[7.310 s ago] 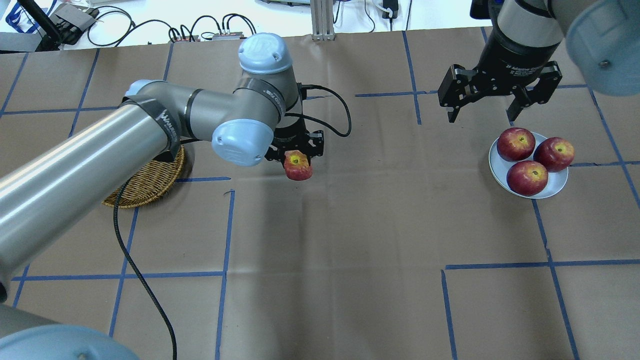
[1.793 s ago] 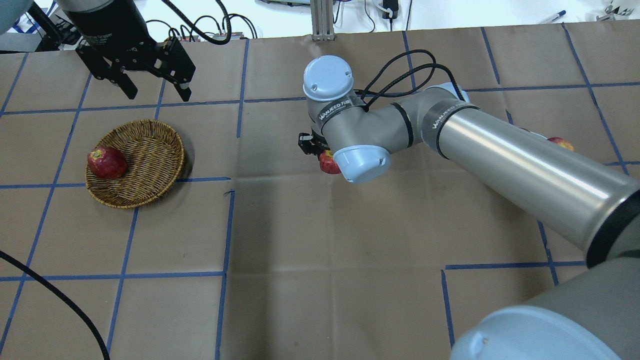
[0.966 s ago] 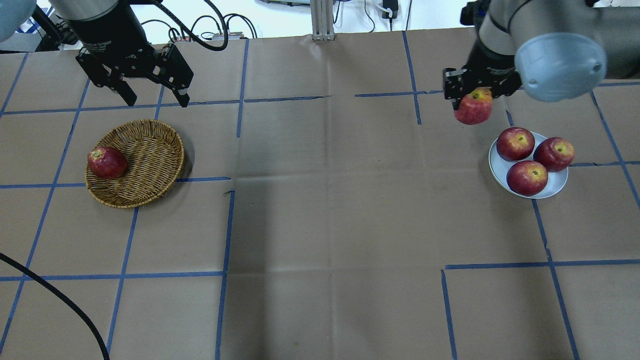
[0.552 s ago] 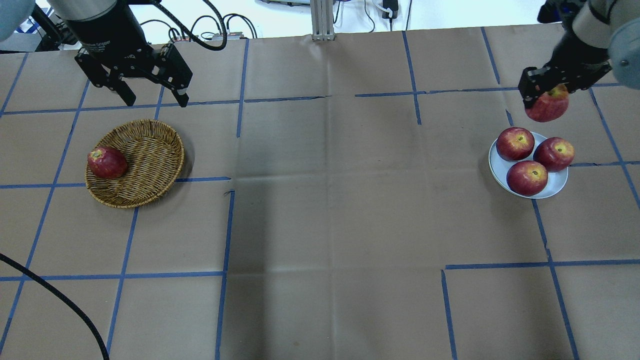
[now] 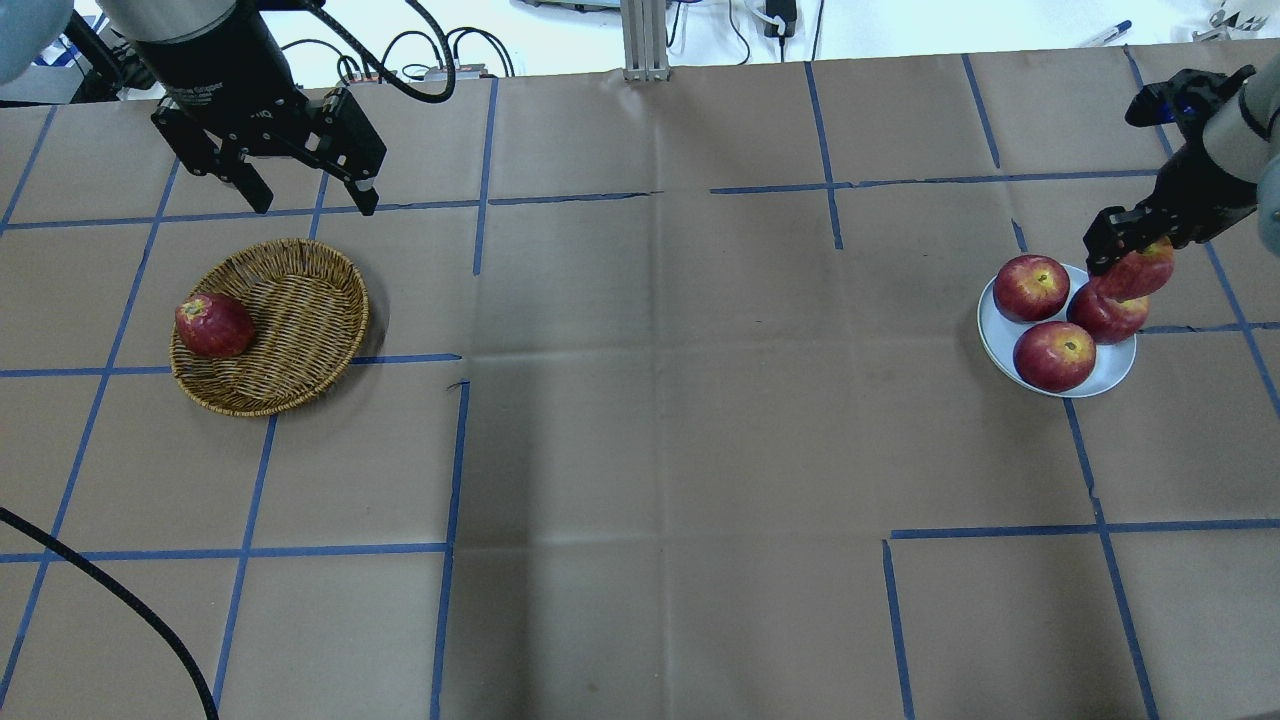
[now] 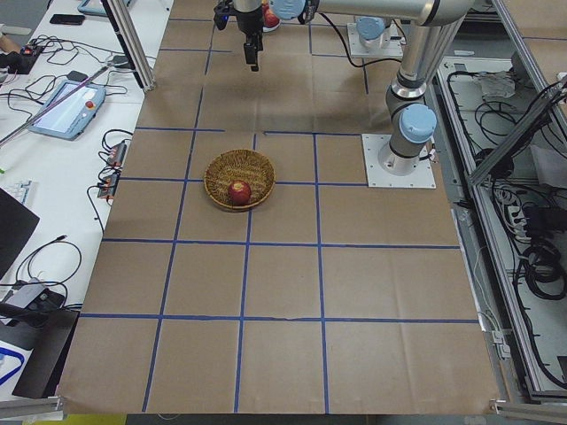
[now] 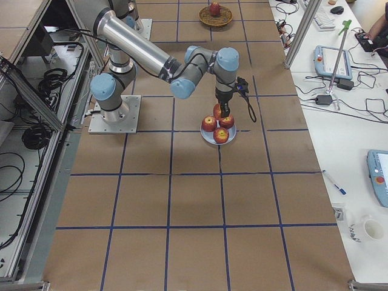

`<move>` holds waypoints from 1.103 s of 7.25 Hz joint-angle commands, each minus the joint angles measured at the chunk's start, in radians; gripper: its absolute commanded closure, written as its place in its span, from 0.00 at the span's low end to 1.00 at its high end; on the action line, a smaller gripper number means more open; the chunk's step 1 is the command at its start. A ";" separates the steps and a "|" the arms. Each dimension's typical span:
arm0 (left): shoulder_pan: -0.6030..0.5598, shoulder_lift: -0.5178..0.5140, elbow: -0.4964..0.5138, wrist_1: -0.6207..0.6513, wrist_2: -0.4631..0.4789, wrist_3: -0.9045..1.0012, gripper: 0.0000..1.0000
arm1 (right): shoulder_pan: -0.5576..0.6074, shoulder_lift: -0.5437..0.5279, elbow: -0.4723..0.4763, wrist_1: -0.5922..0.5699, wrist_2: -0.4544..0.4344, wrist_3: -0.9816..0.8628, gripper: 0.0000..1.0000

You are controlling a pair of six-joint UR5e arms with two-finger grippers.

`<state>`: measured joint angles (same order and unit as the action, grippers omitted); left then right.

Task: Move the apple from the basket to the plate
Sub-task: 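Carry the apple with the right gripper over the white plate, then lower the apple onto the plate and open the right gripper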

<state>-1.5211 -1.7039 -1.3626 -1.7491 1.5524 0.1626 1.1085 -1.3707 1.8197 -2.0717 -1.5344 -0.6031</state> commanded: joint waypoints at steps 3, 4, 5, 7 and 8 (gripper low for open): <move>-0.002 0.016 -0.028 -0.010 0.006 0.002 0.01 | -0.015 0.055 0.043 -0.070 0.030 -0.003 0.53; -0.001 0.029 -0.052 0.002 0.005 0.002 0.01 | -0.013 0.061 0.043 -0.071 0.028 -0.004 0.53; 0.002 0.029 -0.046 0.003 0.005 0.002 0.01 | -0.015 0.071 0.038 -0.073 0.027 -0.006 0.45; 0.001 0.030 -0.049 0.003 0.006 0.003 0.01 | -0.015 0.067 0.035 -0.073 0.030 -0.001 0.00; 0.001 0.030 -0.046 0.003 0.005 0.003 0.01 | -0.013 0.058 0.030 -0.073 0.031 -0.001 0.00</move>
<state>-1.5201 -1.6742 -1.4096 -1.7459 1.5577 0.1654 1.0942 -1.3052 1.8549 -2.1448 -1.5048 -0.6055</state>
